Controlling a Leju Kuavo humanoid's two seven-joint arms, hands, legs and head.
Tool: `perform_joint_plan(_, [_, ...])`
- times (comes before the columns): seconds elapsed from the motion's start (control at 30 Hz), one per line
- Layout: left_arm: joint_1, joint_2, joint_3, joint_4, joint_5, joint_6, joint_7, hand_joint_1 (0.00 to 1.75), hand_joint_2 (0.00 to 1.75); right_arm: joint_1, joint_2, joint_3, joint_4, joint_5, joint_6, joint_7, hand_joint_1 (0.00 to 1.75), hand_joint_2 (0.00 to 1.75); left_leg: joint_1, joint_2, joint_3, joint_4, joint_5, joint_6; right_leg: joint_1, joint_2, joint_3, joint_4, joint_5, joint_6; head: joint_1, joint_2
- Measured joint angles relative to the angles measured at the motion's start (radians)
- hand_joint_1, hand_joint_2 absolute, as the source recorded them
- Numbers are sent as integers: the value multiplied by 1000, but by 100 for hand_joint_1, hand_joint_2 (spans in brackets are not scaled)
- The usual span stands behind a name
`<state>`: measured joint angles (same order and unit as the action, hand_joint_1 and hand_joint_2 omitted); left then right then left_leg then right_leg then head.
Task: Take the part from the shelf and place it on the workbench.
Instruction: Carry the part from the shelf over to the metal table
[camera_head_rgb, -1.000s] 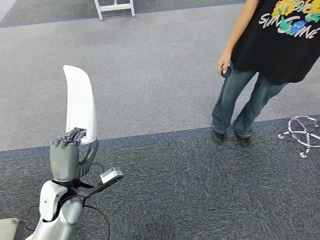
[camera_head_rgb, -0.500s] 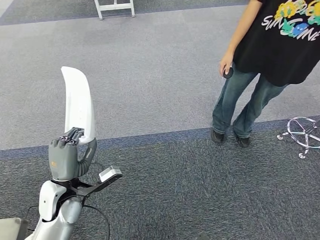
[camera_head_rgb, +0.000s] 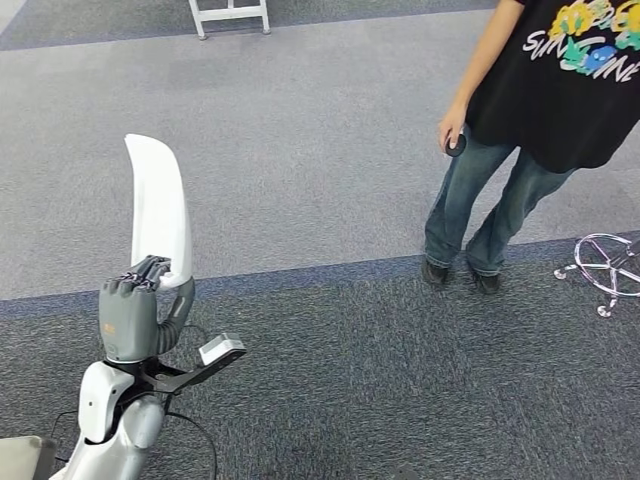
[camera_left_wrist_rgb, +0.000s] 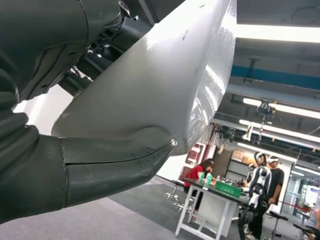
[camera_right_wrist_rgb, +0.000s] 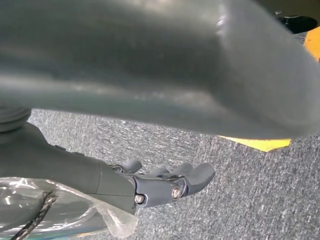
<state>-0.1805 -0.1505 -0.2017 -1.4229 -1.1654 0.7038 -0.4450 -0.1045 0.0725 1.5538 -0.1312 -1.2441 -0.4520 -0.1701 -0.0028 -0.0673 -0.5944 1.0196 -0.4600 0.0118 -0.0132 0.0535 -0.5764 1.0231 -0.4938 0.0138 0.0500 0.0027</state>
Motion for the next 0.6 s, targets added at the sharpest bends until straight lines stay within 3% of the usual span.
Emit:
perform_joint_plan(0.17, [0, 4, -2, 0, 2, 0, 1, 175, 175, 0, 0, 0, 0, -2, 0, 0, 0, 0, -1, 0, -1, 3, -2, 3, -2, 0, 0, -1, 0, 3, 0, 0])
perform_joint_plan(0.33, [0, 6, -2, 0, 2, 0, 3, 175, 175, 0, 0, 0, 0, -2, 0, 0, 0, 0, -4, 0, -1, 11, -6, 15, -6, 1, 3, -3, 0, 13, 0, 0])
perform_joint_plan(0.43, [0, 6, -2, 0, 2, 0, 6, 175, 175, 0, 0, 0, 0, -2, 0, 0, 0, 0, -3, 5, 11, -11, 9, 30, -7, -6, 6, -6, -2, 25, 0, 0])
perform_joint_plan(0.5, [-2, 5, -2, 0, 2, 0, 7, 175, 175, -1, 0, 0, 0, -3, 0, 0, 0, 0, 2, 12, 22, -37, 23, 37, -5, -27, -16, 43, -41, 29, 2, 0])
perform_joint_plan(0.6, [0, 5, -3, 1, 2, 0, 9, 175, 175, -2, 0, 0, 0, -3, 0, 2, 0, 0, 1, 23, 20, -39, 25, 39, -8, -44, -95, 218, -122, 40, 2, 0])
